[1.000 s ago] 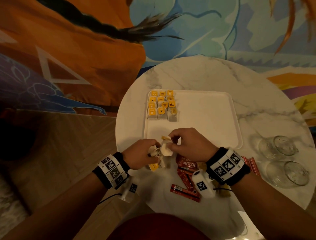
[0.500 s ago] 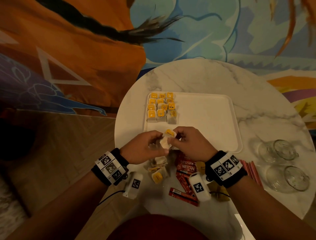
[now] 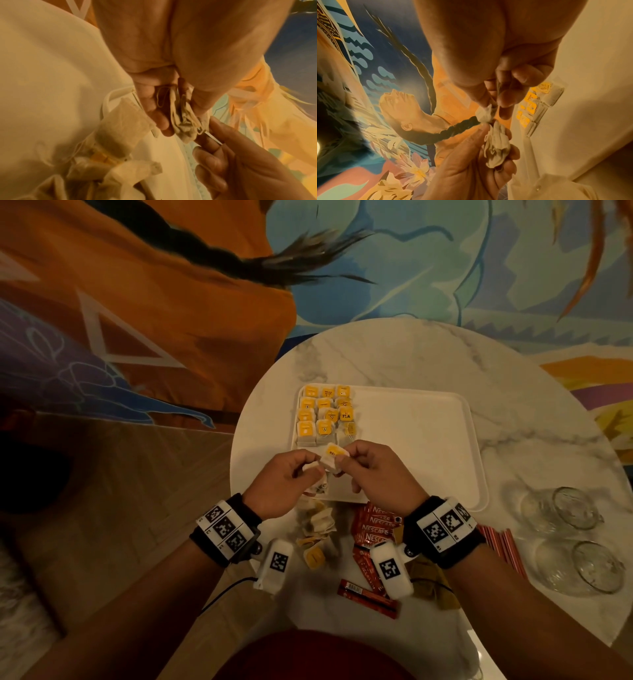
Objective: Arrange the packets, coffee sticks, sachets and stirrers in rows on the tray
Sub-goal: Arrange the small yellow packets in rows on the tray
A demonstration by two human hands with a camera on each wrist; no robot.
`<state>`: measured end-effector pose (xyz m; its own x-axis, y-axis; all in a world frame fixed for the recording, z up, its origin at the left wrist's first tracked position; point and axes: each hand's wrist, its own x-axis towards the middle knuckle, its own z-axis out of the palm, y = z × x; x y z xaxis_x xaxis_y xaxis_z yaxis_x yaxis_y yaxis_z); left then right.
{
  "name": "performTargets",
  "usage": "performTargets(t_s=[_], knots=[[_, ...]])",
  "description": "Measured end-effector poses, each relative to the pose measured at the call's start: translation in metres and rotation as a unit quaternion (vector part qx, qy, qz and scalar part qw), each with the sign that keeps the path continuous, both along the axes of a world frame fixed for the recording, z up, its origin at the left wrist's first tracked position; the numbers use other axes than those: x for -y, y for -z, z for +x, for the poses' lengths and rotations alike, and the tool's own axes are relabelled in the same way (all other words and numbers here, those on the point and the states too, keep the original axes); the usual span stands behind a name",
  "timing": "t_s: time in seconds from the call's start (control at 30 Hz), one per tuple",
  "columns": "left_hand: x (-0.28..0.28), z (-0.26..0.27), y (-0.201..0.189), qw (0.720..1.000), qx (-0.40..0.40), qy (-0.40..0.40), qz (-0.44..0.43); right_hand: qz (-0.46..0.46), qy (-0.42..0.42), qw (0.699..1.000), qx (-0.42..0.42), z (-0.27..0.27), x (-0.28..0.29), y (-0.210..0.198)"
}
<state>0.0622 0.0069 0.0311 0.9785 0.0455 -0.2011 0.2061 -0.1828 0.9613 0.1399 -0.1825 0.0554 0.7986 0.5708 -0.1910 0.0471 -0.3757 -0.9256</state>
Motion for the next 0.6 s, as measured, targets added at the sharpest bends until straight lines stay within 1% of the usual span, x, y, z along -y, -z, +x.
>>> performTargets(t_s=[0.07,0.13,0.2,0.3,0.37,0.47,0.53,0.6], knots=[[-0.001,0.000,0.001,1.000,-0.020,-0.008,-0.018,0.005,0.011,1.000,0.012,0.002,-0.002,0.002],[0.000,0.000,-0.001,0.997,-0.052,-0.008,-0.055,0.002,0.016,1.000,0.020,0.004,-0.004,0.005],[0.001,-0.002,-0.002,0.993,-0.074,-0.006,-0.090,-0.013,0.012,0.999,0.045,0.004,-0.007,0.009],[0.001,-0.004,-0.004,0.991,-0.077,-0.009,-0.113,-0.019,0.004,0.998,0.064,0.003,-0.011,0.013],[0.000,-0.004,-0.004,0.991,-0.080,-0.021,-0.106,-0.006,-0.003,0.999,0.052,0.003,-0.014,0.012],[-0.003,-0.004,-0.003,0.991,-0.084,-0.040,-0.099,0.020,-0.013,1.000,0.002,0.004,-0.018,0.007],[-0.004,-0.004,-0.003,0.991,-0.086,-0.044,-0.095,0.031,0.005,0.999,-0.016,0.006,-0.020,0.005],[-0.006,-0.005,-0.002,0.990,-0.089,-0.057,-0.091,0.041,0.041,0.998,-0.013,0.010,-0.023,0.005]])
